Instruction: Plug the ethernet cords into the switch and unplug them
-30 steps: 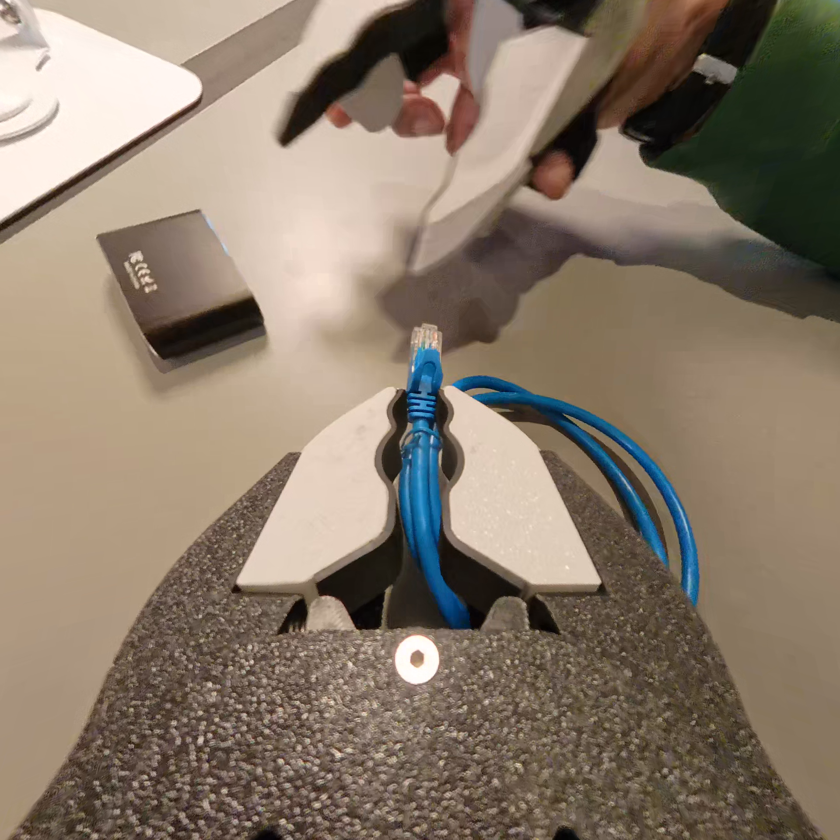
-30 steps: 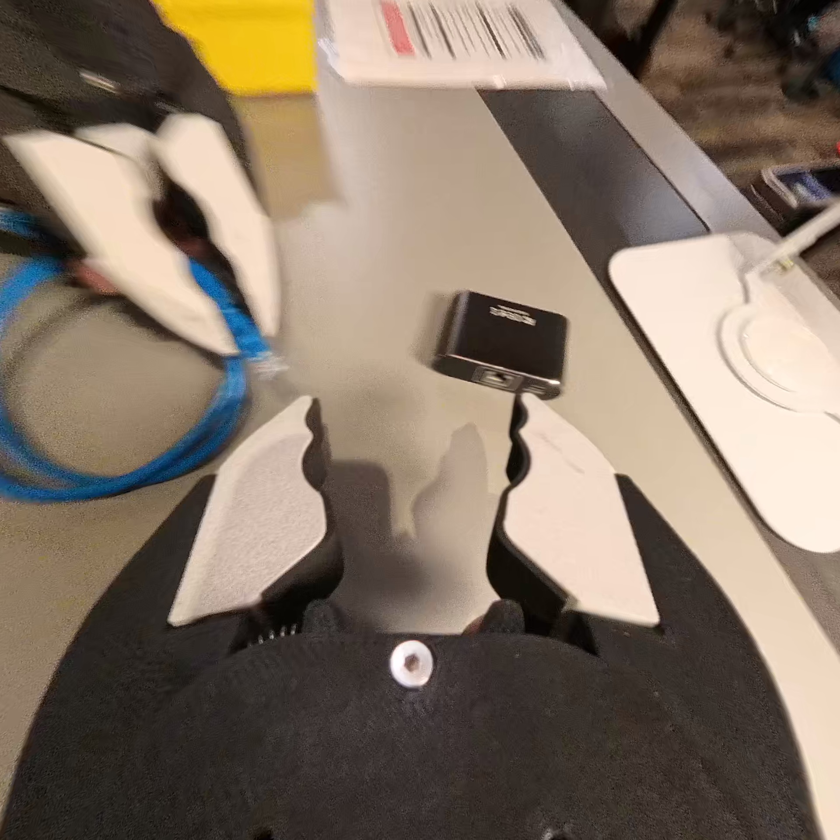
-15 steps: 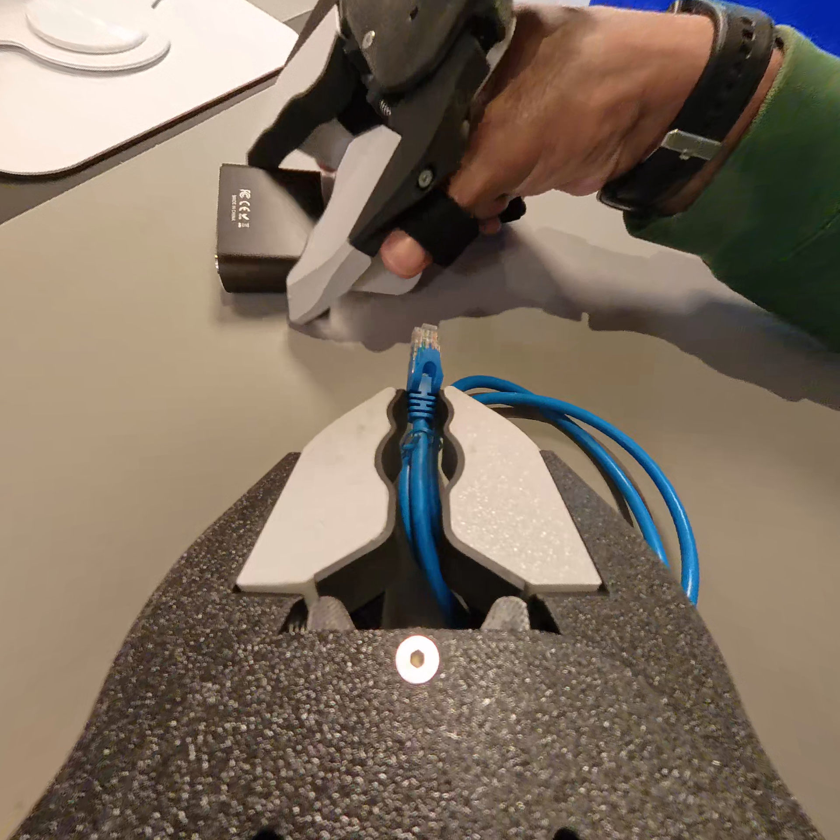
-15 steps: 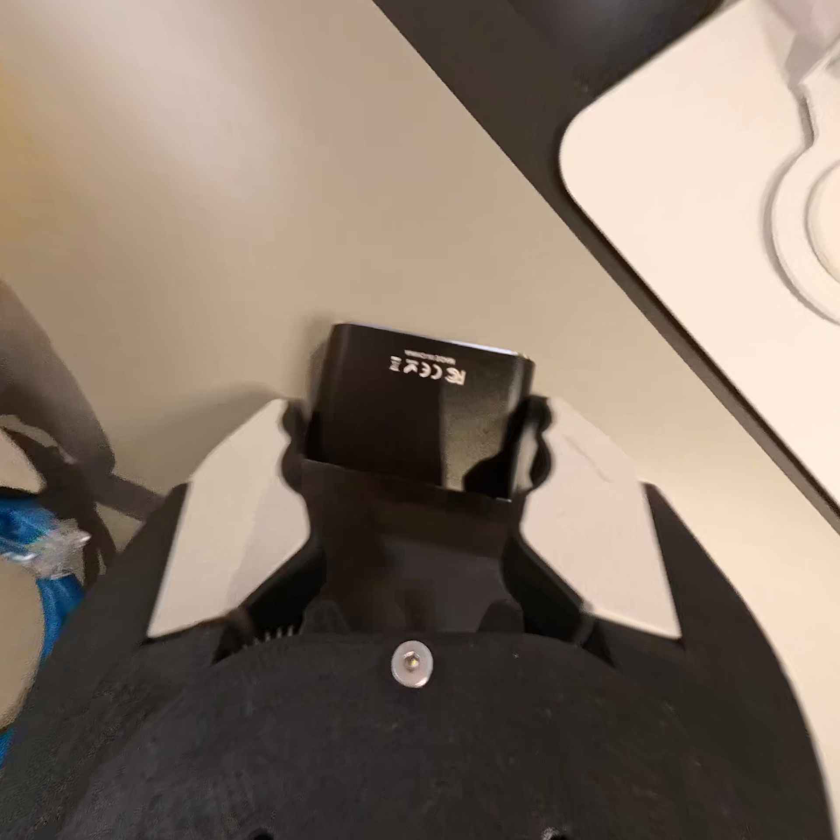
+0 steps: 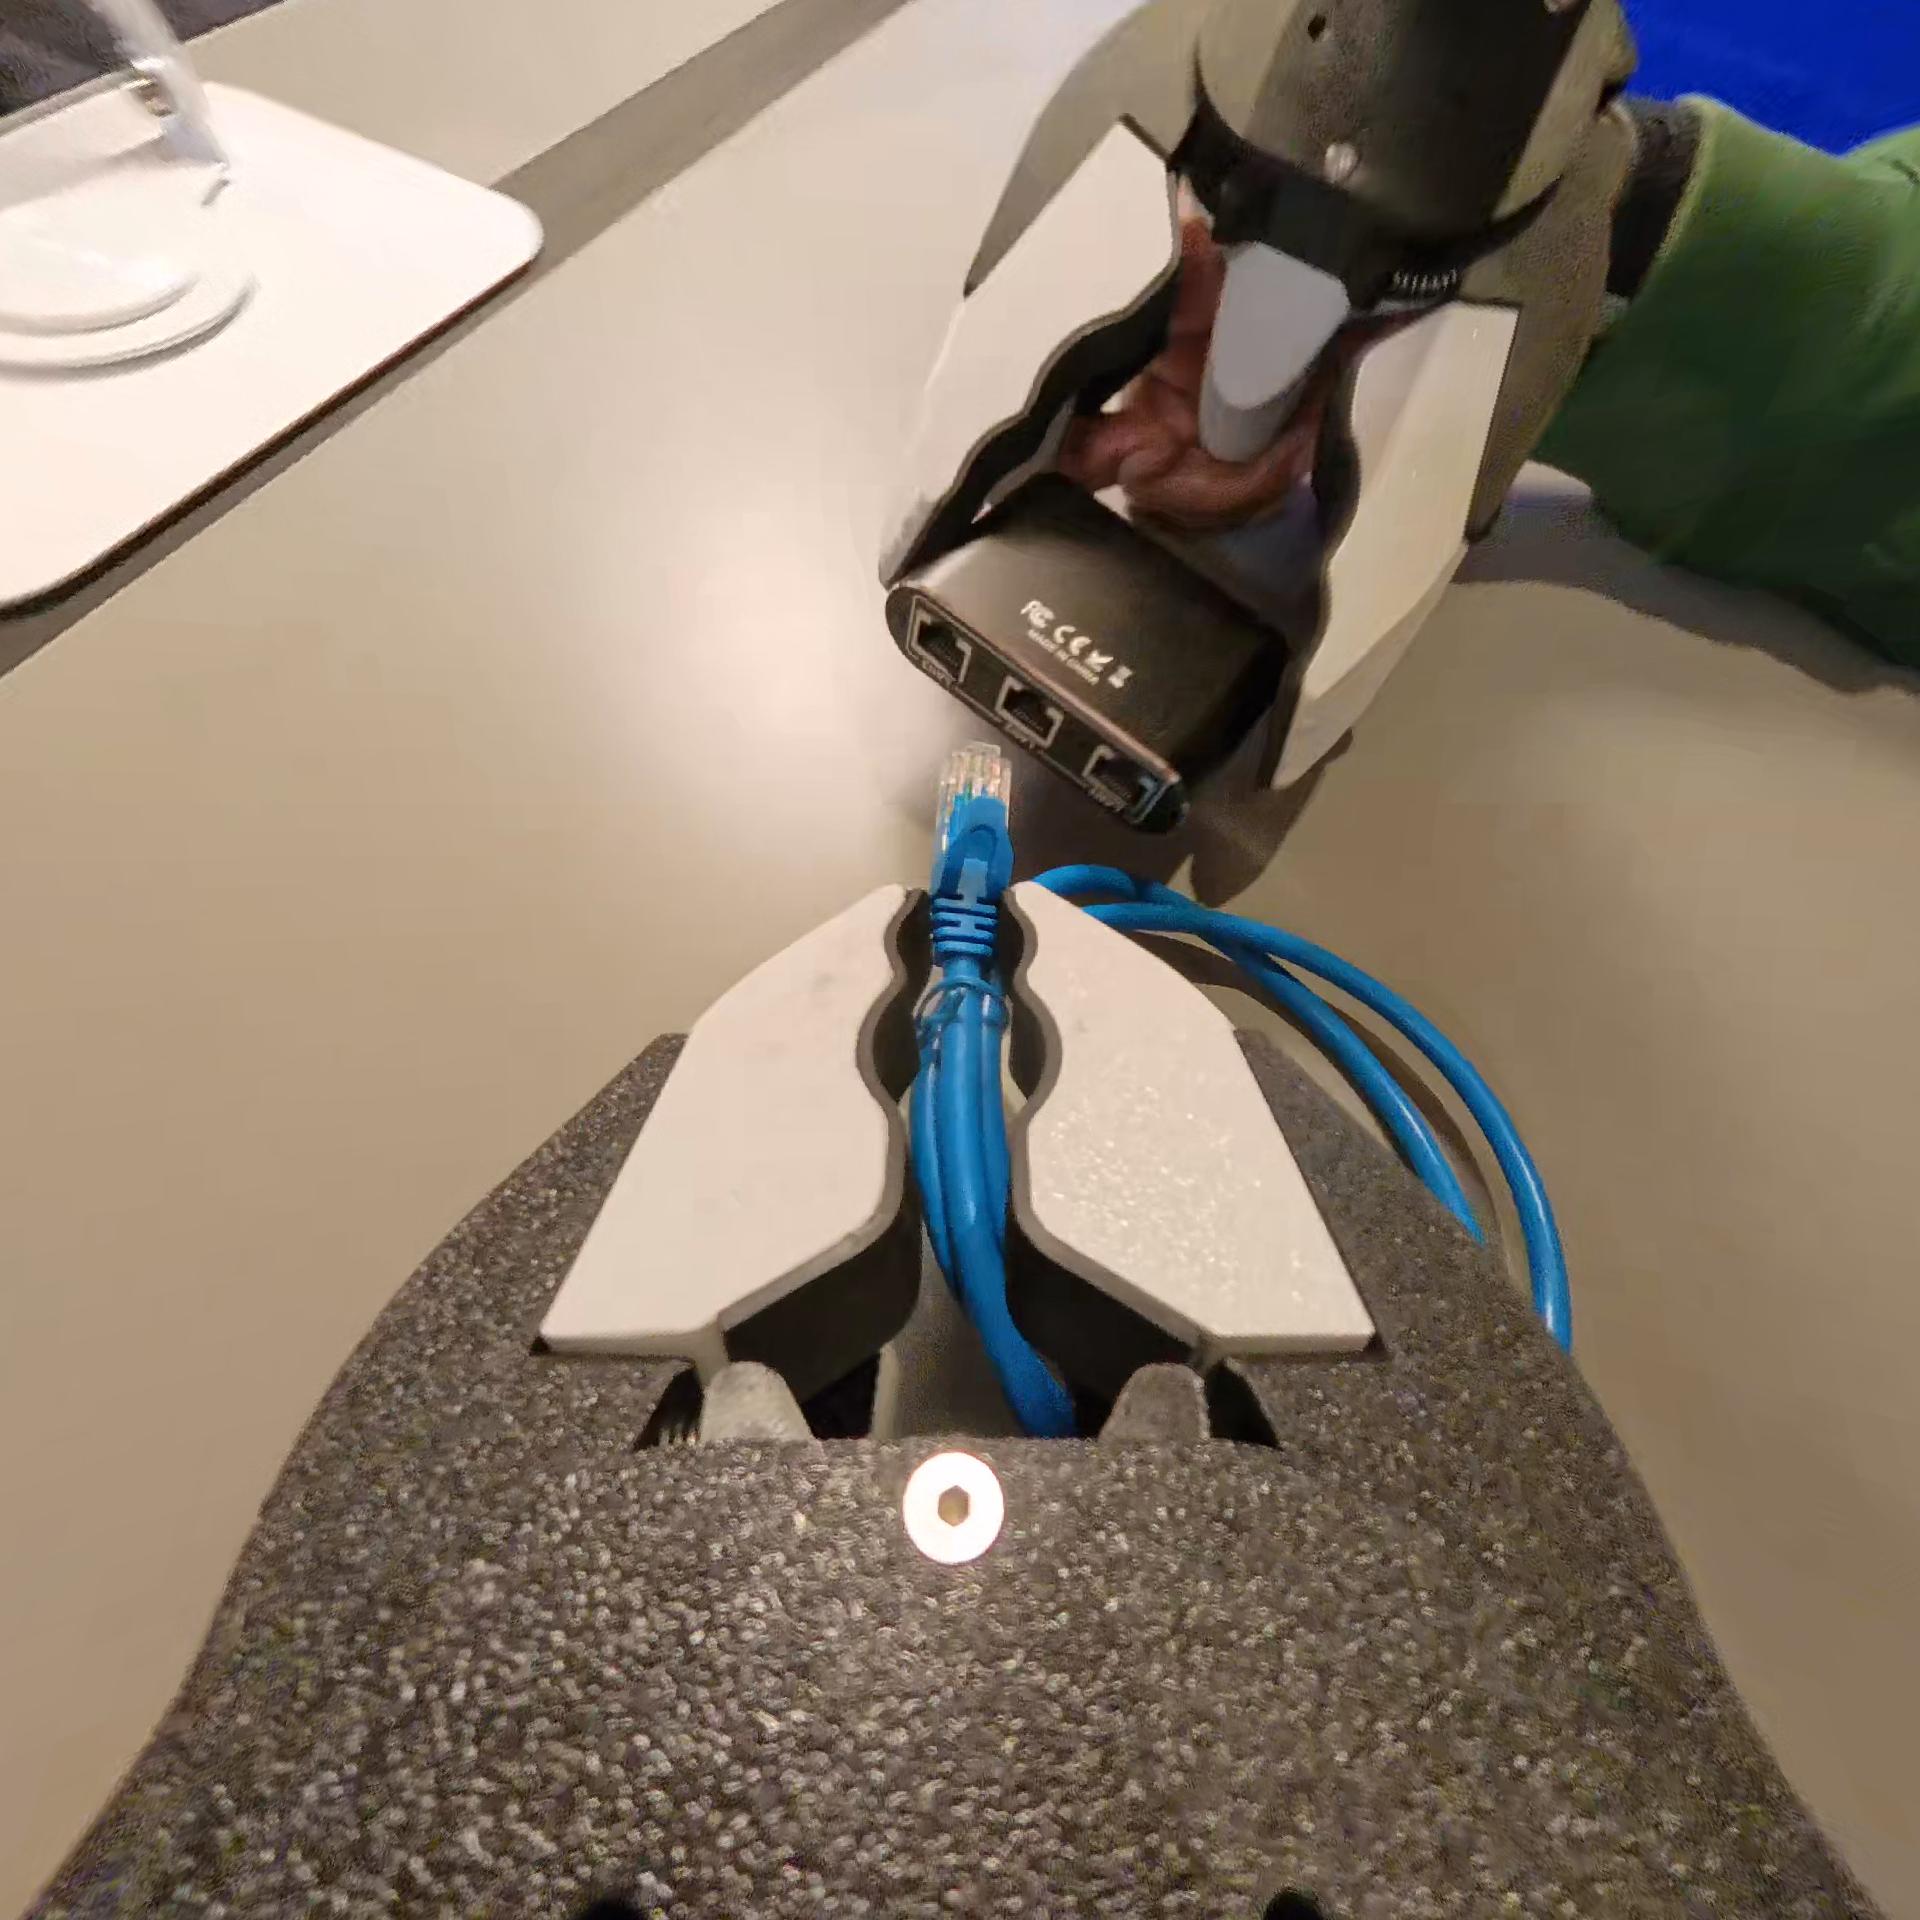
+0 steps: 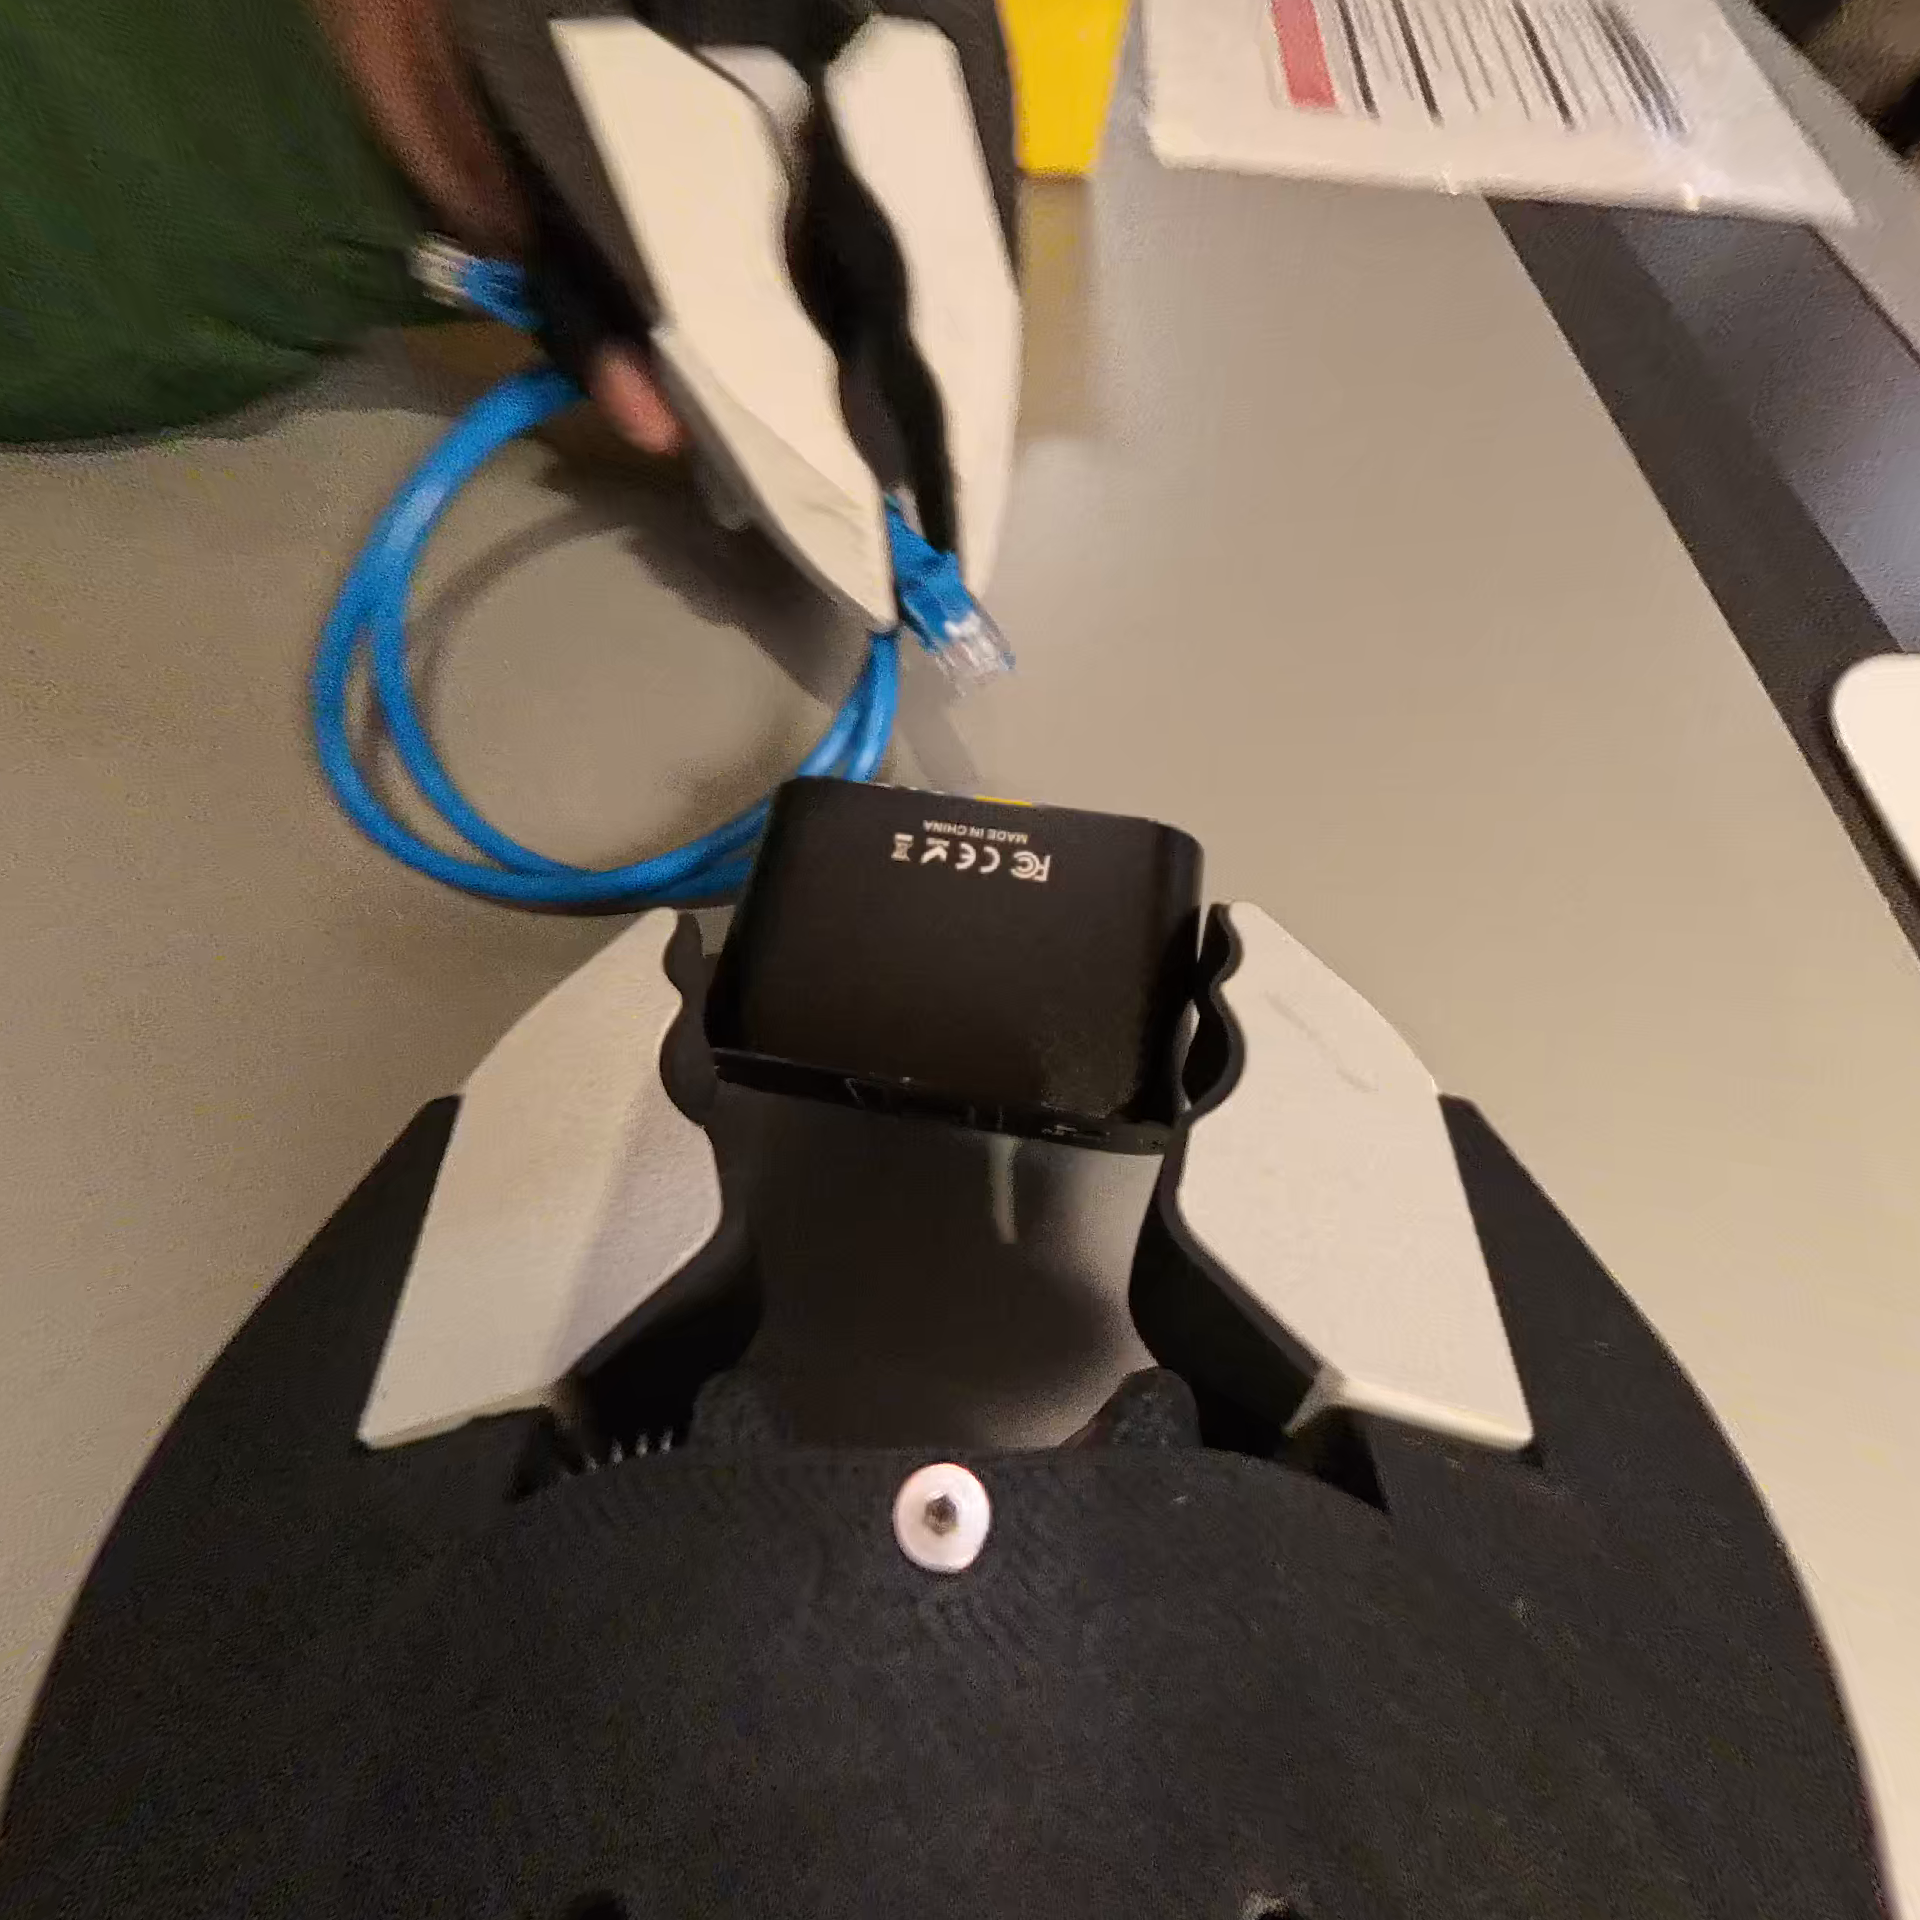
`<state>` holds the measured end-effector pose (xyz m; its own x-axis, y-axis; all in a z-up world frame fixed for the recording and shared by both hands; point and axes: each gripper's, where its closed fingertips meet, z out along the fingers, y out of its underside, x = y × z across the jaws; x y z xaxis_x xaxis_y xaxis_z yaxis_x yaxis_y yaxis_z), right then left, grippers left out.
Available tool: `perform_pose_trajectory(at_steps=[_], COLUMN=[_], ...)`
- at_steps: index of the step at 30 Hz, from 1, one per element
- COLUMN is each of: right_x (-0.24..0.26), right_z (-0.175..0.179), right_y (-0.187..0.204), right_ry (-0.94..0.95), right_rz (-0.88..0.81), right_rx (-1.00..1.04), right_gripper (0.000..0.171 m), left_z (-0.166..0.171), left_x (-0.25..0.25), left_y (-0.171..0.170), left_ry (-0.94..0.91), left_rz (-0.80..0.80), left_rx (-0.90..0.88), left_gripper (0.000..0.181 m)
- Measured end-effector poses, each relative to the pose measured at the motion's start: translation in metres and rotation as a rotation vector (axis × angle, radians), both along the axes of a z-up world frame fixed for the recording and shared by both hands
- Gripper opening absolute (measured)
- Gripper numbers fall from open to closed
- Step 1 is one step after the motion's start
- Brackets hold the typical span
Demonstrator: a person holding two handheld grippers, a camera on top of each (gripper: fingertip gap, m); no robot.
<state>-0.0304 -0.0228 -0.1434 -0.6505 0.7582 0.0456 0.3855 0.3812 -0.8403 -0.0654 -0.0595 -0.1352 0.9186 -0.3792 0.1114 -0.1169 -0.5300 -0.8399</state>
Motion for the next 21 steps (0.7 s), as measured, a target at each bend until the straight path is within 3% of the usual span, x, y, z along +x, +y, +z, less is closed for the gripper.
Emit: perform_pose_trajectory(at_steps=[6, 12, 13, 14, 15, 17, 21], right_x=[0.048, 0.059, 0.059, 0.060, 0.064, 0.060, 0.053], right_z=[0.020, 0.018, 0.019, 0.027, 0.036, 0.035, 0.024], right_y=[-0.023, -0.035, -0.037, -0.038, -0.041, -0.033, -0.011], right_ry=[0.079, 0.051, 0.057, 0.098, 0.135, 0.127, 0.019], right_rz=[0.142, 0.215, 0.223, 0.239, 0.268, 0.226, 0.049], right_rx=[-0.110, -0.113, -0.118, -0.147, -0.195, -0.184, -0.092], right_gripper=[0.090, 0.088, 0.074, 0.016, 0.000, 0.001, 0.042], left_z=[0.001, 0.002, 0.002, 0.000, -0.002, -0.008, -0.016], left_x=[0.047, 0.063, 0.064, 0.064, 0.063, 0.060, 0.056], left_y=[-0.004, -0.007, -0.007, -0.007, -0.007, -0.007, -0.007], left_ry=[-0.016, -0.042, -0.048, -0.049, -0.043, -0.029, -0.001], left_rz=[-0.196, -0.269, -0.272, -0.271, -0.267, -0.258, -0.240], left_rx=[-0.002, 0.000, -0.001, -0.007, -0.015, -0.040, -0.071], left_gripper=[0.013, 0.013, 0.013, 0.013, 0.013, 0.013, 0.013])
